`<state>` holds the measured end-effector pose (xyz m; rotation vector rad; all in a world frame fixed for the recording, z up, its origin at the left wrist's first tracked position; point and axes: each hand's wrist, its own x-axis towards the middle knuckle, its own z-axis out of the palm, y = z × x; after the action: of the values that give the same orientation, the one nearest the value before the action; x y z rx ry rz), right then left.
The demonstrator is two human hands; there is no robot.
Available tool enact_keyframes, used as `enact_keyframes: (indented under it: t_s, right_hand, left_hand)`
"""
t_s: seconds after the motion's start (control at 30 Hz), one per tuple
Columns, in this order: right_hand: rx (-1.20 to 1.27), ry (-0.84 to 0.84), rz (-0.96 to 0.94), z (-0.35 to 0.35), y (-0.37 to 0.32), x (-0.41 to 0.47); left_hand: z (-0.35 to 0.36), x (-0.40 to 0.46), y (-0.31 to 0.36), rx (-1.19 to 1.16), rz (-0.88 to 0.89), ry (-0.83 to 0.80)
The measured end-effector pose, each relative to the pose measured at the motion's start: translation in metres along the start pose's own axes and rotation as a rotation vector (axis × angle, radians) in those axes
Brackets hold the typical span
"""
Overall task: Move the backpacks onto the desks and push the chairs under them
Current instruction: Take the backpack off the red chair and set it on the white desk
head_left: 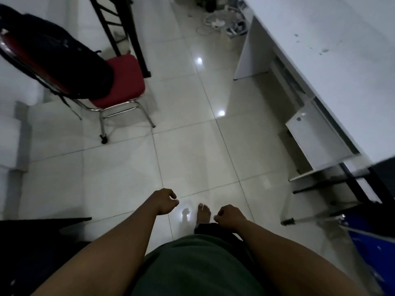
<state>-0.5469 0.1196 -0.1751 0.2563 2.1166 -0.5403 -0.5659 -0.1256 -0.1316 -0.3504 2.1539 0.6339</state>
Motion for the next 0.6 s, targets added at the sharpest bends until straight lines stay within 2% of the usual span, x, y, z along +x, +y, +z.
enact_keyframes:
  t_s: [0.27,0.53,0.6]
  right_hand:
    - [-0.205,-0.036,-0.22,-0.069,-0.081,0.052]
    - [-0.411,-0.125,-0.27,-0.079,-0.139,0.082]
    - [-0.443,-0.129,-0.264,-0.081,-0.154,0.091]
  left_hand:
    - [-0.038,0.016,-0.01,-0.292,-0.147,0.106]
    - [-0.069,0.033,-0.04,-0.268,-0.223,0.06]
    - [-0.087,0.04,-0.052,-0.319,-0.223,0.099]
